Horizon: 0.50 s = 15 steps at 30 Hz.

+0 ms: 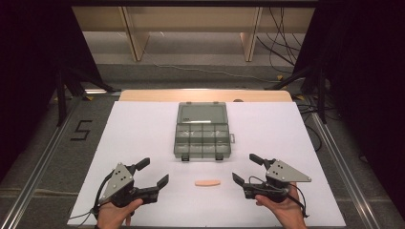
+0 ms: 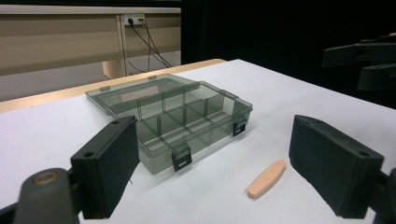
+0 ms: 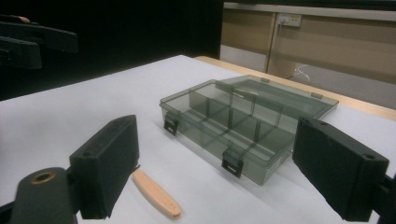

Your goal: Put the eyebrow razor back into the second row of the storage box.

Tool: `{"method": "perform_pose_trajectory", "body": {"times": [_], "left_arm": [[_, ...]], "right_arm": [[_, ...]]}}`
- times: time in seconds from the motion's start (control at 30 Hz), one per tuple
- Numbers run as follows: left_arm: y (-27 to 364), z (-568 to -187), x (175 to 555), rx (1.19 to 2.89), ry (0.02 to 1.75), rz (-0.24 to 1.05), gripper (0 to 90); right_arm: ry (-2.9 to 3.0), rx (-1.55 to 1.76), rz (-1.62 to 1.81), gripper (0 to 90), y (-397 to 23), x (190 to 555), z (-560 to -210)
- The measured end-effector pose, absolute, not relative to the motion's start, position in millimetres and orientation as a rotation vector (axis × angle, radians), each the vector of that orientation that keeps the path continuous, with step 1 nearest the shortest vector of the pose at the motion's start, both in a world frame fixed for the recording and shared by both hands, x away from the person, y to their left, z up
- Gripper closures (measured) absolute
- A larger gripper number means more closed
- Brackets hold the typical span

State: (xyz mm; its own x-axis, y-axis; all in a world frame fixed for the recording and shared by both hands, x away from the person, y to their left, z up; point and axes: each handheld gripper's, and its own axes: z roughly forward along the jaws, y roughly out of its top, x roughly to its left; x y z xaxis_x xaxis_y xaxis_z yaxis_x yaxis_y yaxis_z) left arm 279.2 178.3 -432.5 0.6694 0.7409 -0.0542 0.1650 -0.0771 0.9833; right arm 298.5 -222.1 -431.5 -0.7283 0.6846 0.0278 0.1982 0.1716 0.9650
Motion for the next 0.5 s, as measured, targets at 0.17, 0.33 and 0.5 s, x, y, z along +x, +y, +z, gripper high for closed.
{"method": "perform_pose_trajectory", "body": {"times": [0.17,0.33,0.5], "left_arm": [[178.4,-432.1,278.1,1.617,0.772,0.564,15.7],[178.5,-432.2,278.2,1.618,0.771,0.564,15.7],[178.6,-432.2,278.4,1.620,0.768,0.566,15.7]], "right_arm": [[2.044,0.828,1.574,15.8,-222.1,298.7,-431.5],[2.051,0.824,1.567,15.8,-221.7,299.1,-431.4],[2.050,0.805,1.564,15.8,-221.0,300.9,-431.9]]}}
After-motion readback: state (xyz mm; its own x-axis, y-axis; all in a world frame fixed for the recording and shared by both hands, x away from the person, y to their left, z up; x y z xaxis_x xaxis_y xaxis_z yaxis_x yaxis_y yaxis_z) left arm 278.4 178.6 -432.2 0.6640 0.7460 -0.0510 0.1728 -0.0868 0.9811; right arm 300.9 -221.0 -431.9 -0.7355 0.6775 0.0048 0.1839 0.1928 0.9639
